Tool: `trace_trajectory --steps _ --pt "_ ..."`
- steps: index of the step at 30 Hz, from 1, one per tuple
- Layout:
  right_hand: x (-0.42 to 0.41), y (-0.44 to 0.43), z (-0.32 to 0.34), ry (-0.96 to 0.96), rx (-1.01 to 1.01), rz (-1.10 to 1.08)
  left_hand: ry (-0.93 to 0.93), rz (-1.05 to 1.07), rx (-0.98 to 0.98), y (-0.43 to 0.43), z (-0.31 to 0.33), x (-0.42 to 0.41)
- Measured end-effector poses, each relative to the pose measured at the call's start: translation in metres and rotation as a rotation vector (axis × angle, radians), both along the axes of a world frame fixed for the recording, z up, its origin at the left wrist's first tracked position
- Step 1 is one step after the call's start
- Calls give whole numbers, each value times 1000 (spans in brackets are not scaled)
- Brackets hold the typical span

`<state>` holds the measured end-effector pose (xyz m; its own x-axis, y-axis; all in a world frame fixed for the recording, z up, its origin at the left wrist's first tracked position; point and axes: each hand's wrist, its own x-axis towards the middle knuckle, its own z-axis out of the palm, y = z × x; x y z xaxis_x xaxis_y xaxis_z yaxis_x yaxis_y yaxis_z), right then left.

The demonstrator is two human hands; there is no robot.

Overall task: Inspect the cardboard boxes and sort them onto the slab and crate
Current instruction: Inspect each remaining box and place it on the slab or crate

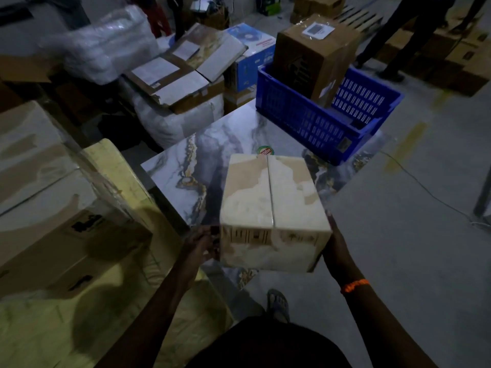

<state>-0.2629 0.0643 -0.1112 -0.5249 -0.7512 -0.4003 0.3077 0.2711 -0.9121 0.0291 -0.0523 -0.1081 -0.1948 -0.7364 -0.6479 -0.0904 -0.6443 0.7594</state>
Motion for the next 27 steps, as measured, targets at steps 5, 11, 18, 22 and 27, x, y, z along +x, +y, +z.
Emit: trace_trajectory --steps 5,11,18,22,27 --pt "1 -2 -18 105 211 173 -73 -81 -23 -8 -12 -10" --pt "4 -23 -15 356 193 80 -284 -194 -306 -30 -30 -29" --pt "-14 -55 3 304 46 220 -252 -270 -420 -38 8 -61" --pt "-25 -57 34 378 -148 205 -140 -160 -506 -43 17 -55" --pt "-35 -48 34 324 -254 128 105 51 -385 -38 31 -57"
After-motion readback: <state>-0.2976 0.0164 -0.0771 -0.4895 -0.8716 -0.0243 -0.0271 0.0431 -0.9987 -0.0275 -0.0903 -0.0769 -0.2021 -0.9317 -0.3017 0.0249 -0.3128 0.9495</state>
